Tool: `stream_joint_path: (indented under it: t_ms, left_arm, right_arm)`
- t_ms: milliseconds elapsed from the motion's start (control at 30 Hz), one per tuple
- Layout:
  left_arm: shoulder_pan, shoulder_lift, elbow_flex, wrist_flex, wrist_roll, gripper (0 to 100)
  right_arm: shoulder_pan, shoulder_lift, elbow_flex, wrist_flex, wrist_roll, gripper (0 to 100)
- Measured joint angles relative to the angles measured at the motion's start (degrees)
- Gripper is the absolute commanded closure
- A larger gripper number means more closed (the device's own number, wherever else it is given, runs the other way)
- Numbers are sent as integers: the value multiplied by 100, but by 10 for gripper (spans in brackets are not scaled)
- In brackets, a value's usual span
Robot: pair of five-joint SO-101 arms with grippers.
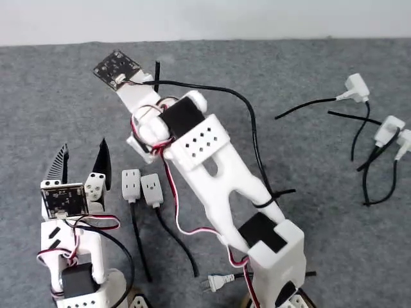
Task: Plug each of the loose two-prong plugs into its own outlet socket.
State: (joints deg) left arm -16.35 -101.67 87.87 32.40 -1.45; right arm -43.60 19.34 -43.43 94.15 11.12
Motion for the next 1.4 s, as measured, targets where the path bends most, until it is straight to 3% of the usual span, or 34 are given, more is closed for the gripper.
stream_joint_path:
  t_ms: [133, 400, 933, 1400]
  left_arm:
    - [-9, 0, 0, 0, 0, 754]
    - [-88, 0, 0, -97, -220, 754]
    - [-1477, 0, -237, -123, -255, 754]
    - [-1635, 0, -246, -255, -255, 755]
  right_arm:
    - [18, 132, 0, -88, 1073, 991]
    - [-35, 589, 0, -580, 2374, 991]
    - [-721, 1284, 0, -668, 2497, 991]
    - [-721, 1547, 0, -88, 2796, 991]
